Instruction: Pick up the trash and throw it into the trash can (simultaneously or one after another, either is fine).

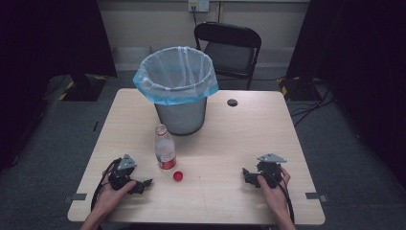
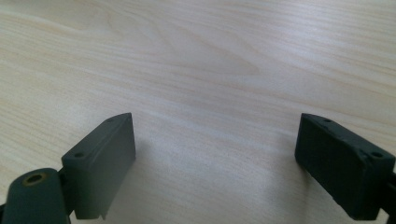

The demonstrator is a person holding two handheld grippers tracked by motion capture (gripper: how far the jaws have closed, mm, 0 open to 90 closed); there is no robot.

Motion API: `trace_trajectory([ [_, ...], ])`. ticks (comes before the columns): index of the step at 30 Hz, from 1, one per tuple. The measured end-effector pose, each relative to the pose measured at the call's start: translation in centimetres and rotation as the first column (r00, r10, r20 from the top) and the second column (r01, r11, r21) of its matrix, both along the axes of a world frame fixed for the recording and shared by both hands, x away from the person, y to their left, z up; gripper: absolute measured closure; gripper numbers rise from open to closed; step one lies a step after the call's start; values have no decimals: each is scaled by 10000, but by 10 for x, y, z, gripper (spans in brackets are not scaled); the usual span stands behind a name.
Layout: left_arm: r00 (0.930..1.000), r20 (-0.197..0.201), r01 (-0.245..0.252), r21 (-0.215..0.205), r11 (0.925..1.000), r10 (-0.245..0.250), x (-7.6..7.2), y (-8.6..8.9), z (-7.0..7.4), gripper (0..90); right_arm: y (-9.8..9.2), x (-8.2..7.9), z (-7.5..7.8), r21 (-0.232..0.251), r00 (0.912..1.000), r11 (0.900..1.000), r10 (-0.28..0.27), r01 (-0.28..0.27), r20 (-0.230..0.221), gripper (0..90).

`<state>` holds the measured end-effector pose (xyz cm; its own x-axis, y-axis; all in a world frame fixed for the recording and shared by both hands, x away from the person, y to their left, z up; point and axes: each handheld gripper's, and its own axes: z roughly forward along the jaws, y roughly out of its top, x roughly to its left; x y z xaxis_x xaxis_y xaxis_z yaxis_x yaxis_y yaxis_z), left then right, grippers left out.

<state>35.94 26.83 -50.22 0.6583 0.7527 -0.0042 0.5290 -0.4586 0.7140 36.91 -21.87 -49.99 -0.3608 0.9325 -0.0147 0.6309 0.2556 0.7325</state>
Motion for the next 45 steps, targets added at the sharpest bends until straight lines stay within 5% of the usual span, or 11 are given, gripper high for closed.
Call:
trace_trajectory([
  [12,9999,-8,-133,-18,9999,133,-1,0,1,30,-3,0,0,21,9996,9996,273,-273,-16,115],
  [17,9996,220,-185,-89,9998,187,-1,5,4,152,-3,0,0,22,9996,9996,274,-274,-14,115],
  [25,9978,581,-260,-1079,9938,324,-6,15,14,170,-3,0,0,19,9996,9996,281,-281,-8,115],
  [27,9981,604,-46,-1740,9847,153,-9,15,20,169,-3,0,0,19,9996,9996,279,-279,-9,115],
  [33,9932,1164,261,-2191,9754,-5,-12,8,36,160,-3,0,0,19,9996,9996,279,-279,-10,115],
  [45,9833,1574,1198,-1780,9767,-919,4,-17,61,158,-3,0,0,18,9996,9996,283,-283,-8,115],
])
